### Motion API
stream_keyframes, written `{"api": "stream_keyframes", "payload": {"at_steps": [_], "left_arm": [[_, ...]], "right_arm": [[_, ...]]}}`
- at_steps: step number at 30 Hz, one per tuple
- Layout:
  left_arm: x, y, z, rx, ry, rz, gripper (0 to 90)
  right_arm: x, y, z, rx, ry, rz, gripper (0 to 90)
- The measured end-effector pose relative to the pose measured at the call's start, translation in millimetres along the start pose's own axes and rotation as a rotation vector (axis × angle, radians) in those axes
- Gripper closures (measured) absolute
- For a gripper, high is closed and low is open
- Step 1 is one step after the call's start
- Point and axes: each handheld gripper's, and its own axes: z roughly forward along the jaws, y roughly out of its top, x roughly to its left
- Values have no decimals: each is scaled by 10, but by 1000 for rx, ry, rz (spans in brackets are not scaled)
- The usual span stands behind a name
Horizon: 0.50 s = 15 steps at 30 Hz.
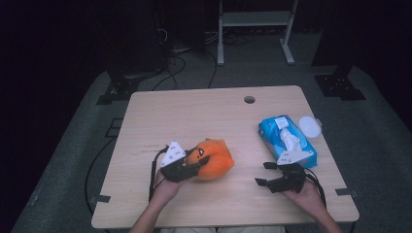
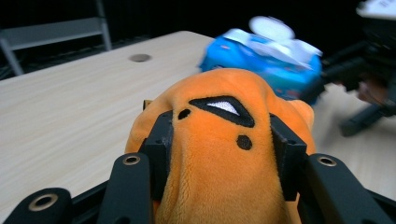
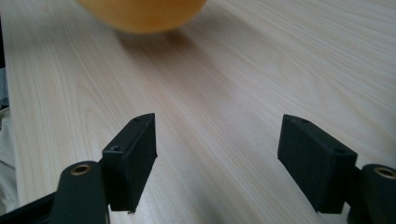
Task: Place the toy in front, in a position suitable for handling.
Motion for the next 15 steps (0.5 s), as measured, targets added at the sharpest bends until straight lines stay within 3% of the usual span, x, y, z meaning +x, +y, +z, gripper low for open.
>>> {"api": "stream_keyframes", "payload": {"at_steps": [3, 6, 11, 14, 15], "left_arm": [[-76, -15, 66, 9, -18, 12, 533], [-124, -77, 123, 16, -45, -2, 532], [-158, -148, 182, 51, -51, 20, 523], [-150, -215, 209, 53, -76, 2, 465], [-144, -209, 206, 65, -91, 25, 445]], "right_arm": [[-14, -2, -23, -6, -9, 3, 271], [-26, -4, -52, -13, -17, 7, 271], [-39, -8, -66, -14, -30, 6, 275], [-36, -1, -94, -22, -46, 1, 276], [-33, 6, -106, -27, -49, -4, 277]]}}
